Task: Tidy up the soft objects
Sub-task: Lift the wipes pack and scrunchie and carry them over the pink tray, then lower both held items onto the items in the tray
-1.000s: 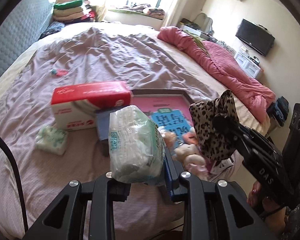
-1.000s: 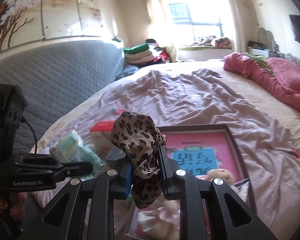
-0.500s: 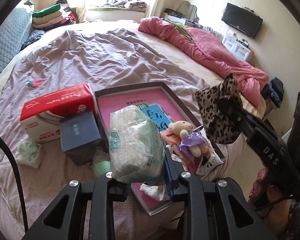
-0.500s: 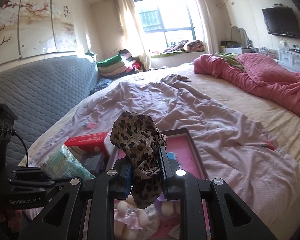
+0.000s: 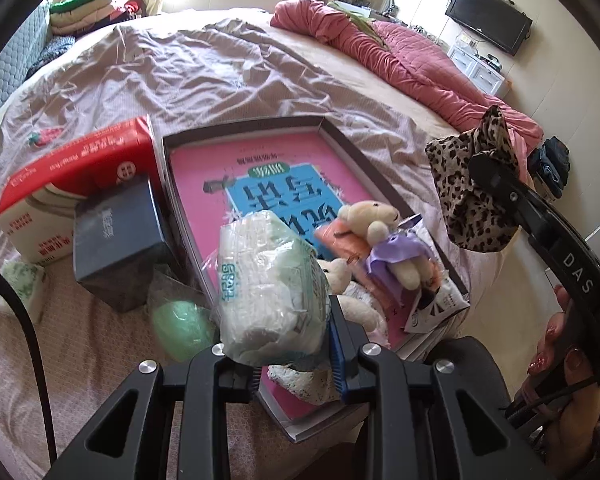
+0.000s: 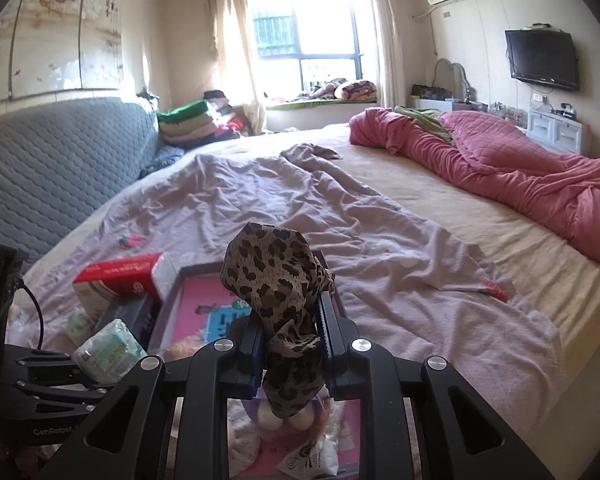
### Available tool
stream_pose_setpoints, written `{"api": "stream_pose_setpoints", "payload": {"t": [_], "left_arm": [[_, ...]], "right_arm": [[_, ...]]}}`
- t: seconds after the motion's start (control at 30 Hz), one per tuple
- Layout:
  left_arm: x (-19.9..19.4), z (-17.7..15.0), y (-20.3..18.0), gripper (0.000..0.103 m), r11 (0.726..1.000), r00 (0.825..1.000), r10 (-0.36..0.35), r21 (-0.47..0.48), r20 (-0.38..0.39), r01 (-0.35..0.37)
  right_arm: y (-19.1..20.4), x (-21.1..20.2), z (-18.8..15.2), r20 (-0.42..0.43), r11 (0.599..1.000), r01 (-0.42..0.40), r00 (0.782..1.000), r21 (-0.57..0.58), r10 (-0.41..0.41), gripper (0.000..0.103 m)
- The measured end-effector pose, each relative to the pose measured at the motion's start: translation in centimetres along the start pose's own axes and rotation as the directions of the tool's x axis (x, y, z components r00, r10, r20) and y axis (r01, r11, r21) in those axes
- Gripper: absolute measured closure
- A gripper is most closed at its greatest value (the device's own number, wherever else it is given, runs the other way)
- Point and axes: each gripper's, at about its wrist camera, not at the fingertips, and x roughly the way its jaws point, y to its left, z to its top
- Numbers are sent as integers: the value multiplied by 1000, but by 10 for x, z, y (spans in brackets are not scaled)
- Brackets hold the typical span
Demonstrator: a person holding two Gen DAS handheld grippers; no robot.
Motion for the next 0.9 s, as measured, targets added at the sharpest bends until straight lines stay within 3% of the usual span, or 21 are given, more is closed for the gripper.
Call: {"api": "stream_pose_setpoints", "payload": {"t": [0.23,0.47,0.7,0.9], "left_arm": [[9,0,4,75,1000,1000,-12,-13,-16,12],[17,1,8,75,1000,999,-22,-22,-28,22],[19,1,10,75,999,999,-32,-26,-28,31],[20,1,11,75,999,999,-32,-23,-26,31]], "right_arm": [[5,25,-12,-104,999,13,994,-30,-16,79],[22,52,-25,-210,997,-76,975,-33,67,77],[31,67,-32,-263,989,-147,954,4,143,75],[31,74,-36,-284,983,-180,941,34,183,66]]}}
